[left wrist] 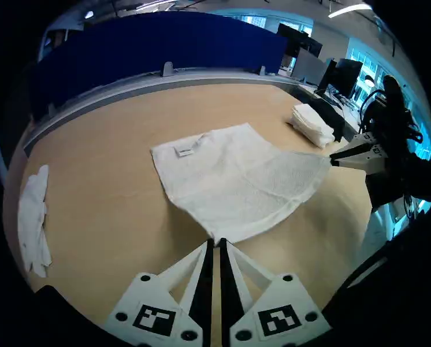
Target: Fold towel
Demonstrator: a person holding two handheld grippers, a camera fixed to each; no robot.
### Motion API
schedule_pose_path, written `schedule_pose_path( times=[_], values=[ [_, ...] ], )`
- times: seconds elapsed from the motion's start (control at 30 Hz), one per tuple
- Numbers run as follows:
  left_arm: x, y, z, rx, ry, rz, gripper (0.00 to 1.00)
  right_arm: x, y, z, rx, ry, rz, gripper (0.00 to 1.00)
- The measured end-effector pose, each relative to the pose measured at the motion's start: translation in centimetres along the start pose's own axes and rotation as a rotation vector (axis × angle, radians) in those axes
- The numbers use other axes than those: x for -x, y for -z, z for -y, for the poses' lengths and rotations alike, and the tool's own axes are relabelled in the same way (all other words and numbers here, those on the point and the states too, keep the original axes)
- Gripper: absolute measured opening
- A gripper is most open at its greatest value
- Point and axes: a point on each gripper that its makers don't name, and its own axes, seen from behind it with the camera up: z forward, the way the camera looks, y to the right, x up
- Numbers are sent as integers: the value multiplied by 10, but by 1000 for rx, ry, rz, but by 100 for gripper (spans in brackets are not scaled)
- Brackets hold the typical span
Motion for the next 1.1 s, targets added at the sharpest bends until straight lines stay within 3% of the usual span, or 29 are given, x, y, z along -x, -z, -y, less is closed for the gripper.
schedule_pose_path(
  times=[0.37, 0.7, 1.1],
  values=[
    [-16, 25, -13, 24, 60, -25, 7, -18, 26, 10, -6, -17, -29, 11],
    [-13, 25, -15, 31, 66, -21, 7, -19, 28, 13, -13, -28, -29, 11],
    [-17, 23, -12, 43, 129, -13, 7, -27, 20, 8, -24, -40, -31, 11]
  ],
)
